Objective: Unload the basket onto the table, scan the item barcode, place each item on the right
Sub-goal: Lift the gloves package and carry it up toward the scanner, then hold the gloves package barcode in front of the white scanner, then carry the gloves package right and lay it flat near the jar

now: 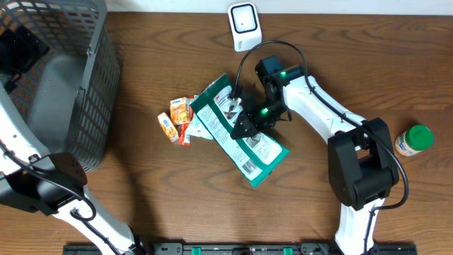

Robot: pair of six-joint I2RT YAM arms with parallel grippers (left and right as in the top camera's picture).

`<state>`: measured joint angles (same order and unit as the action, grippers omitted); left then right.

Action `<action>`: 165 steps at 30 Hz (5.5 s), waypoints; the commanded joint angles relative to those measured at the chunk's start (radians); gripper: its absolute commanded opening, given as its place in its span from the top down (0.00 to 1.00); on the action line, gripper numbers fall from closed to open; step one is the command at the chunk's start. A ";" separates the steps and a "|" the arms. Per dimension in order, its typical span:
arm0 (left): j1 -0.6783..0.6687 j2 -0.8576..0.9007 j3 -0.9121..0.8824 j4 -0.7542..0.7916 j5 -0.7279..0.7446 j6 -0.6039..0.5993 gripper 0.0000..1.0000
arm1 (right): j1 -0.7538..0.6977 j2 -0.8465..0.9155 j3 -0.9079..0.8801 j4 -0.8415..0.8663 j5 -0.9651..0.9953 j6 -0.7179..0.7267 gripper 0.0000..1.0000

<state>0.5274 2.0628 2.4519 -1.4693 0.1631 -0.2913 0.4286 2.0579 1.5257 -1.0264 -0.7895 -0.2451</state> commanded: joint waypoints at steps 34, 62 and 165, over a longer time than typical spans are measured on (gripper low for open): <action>0.000 -0.023 0.017 -0.003 0.009 -0.001 0.02 | -0.053 -0.666 0.162 0.101 0.252 -0.110 0.99; 0.000 -0.023 0.017 -0.003 0.009 -0.001 0.02 | 0.182 -0.499 0.162 0.537 0.895 -0.539 0.99; 0.000 -0.023 0.017 -0.004 0.009 -0.001 0.02 | -0.713 -0.192 -0.151 0.277 0.695 0.203 0.01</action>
<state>0.5274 2.0628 2.4519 -1.4693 0.1631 -0.2913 -0.2737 1.8717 1.3678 -0.7509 -0.0837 -0.0330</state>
